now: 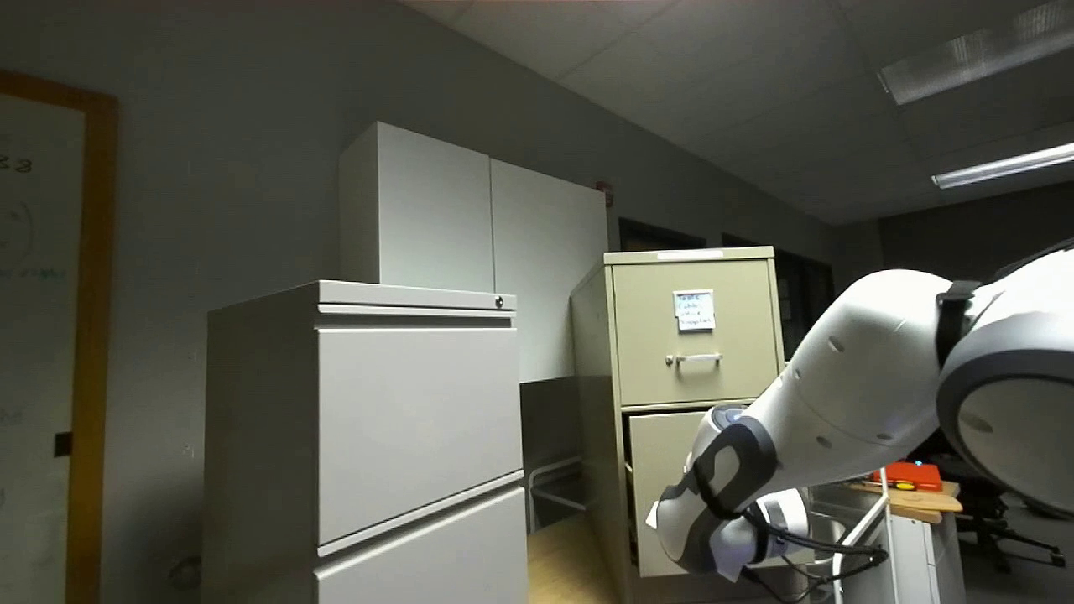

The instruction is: Close the bottom drawer of the file cabinet to the right

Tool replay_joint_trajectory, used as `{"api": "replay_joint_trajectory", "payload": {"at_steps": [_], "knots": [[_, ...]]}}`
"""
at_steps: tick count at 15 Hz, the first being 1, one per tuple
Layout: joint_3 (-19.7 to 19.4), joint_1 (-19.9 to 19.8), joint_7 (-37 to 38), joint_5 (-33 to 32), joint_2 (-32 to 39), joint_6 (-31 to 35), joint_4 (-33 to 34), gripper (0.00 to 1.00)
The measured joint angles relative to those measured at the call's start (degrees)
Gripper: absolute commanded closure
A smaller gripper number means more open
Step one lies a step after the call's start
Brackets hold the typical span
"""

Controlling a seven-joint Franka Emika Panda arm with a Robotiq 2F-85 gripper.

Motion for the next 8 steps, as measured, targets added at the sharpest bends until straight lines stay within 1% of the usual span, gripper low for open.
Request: {"api": "replay_joint_trajectory", "payload": {"at_steps": [1,2,3,5,8], "knots": [[-3.2,1.6,0.2,-0.6,-0.3,-0.6,-0.7,1.0],[-5.4,2.1,0.9,-1.4,-0.8,-0.8,-1.1,1.0],[-6.6,1.9,2.3,-2.5,-1.6,-0.8,-1.4,1.0],[-7.3,0.2,6.3,-5.0,-3.4,-0.6,-1.5,1.0],[-6.5,-1.6,11.9,-7.7,-5.6,1.9,-1.2,1.0]]}}
